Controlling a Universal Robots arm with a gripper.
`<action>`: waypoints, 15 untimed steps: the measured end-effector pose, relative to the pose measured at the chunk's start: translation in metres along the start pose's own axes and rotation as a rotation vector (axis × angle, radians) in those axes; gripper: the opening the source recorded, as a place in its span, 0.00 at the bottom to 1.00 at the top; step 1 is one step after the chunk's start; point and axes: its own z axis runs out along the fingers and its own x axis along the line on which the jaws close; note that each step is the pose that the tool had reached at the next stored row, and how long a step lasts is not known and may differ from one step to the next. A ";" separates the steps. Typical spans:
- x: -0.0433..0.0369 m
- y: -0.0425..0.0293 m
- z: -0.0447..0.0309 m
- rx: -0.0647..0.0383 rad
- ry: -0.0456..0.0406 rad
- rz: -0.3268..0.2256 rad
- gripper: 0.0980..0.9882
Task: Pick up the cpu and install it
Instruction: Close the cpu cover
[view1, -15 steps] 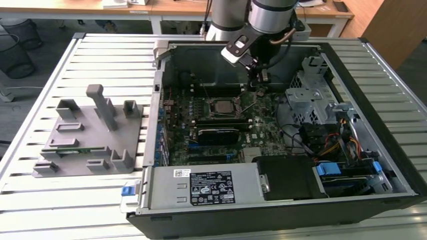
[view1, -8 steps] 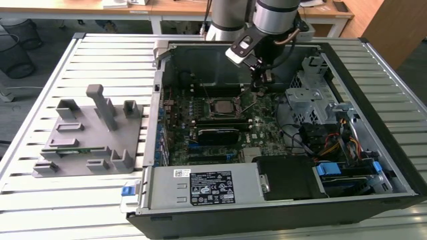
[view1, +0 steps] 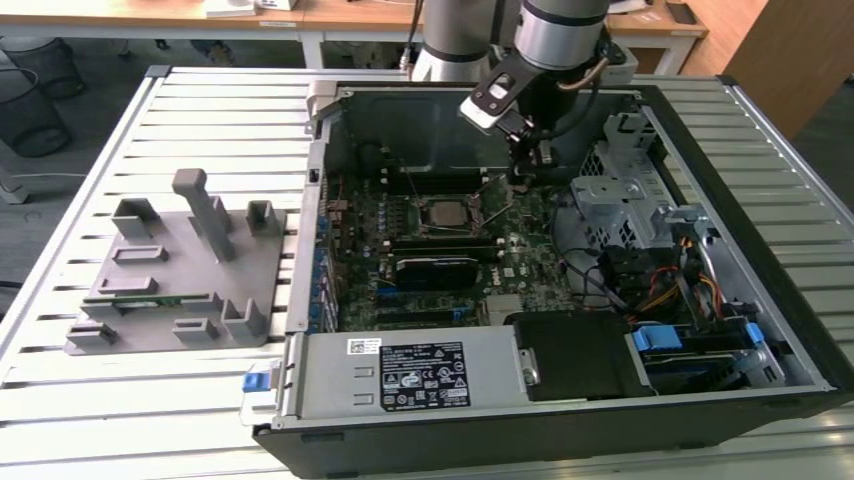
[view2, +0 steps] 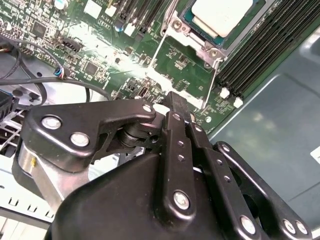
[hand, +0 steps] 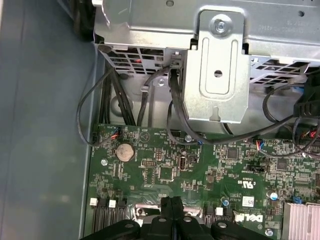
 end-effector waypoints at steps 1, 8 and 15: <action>-0.0001 0.0017 0.0004 0.000 -0.0016 0.000 0.01; -0.0003 0.0091 0.0023 0.000 -0.0034 -0.002 0.01; 0.0002 0.0127 0.0071 0.002 -0.0047 -0.003 0.01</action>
